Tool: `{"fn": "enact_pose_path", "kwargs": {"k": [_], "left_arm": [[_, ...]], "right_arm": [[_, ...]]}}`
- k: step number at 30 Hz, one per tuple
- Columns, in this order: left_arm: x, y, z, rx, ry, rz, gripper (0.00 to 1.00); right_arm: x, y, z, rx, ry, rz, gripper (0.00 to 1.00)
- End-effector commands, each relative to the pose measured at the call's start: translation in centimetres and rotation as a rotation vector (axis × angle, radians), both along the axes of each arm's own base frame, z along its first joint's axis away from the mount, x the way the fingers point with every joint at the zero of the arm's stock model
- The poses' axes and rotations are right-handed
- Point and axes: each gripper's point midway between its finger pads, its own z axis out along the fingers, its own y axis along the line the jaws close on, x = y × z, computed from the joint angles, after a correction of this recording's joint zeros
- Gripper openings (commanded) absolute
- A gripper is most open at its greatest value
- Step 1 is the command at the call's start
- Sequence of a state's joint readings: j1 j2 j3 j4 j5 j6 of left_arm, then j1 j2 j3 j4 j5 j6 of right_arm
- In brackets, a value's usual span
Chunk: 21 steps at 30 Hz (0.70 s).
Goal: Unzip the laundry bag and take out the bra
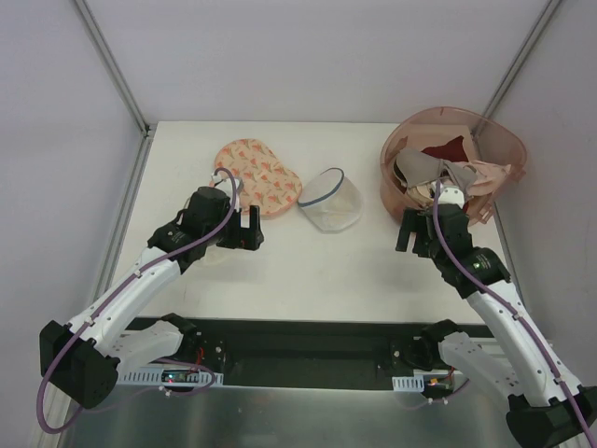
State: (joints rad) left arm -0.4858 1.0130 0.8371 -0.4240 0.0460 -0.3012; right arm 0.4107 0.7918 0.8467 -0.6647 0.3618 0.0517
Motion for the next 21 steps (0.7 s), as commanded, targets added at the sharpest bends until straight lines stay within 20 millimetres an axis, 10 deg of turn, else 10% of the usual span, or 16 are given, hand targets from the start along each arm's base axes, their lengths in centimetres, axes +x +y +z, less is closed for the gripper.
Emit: {"fn": "enact_pose_path", "kwargs": {"k": [1,11,21], "left_arm": [[0.5,-0.1,1.1,-0.014,-0.040,0.029,0.99],[0.8,0.3,2.0,-0.030,-0.067,0.074,0.99],[0.4,0.5,2.7,-0.072,-0.072,0.114,0.99]], "right_arm": [[-0.3,-0.4,0.5,0.000,-0.029,-0.009,0.96],[1.9,2.5,3.3,0.072,-0.059,0.035,0.96],[8.2,13.8,5.7,0.260,-0.074,0.098,0.96]]}}
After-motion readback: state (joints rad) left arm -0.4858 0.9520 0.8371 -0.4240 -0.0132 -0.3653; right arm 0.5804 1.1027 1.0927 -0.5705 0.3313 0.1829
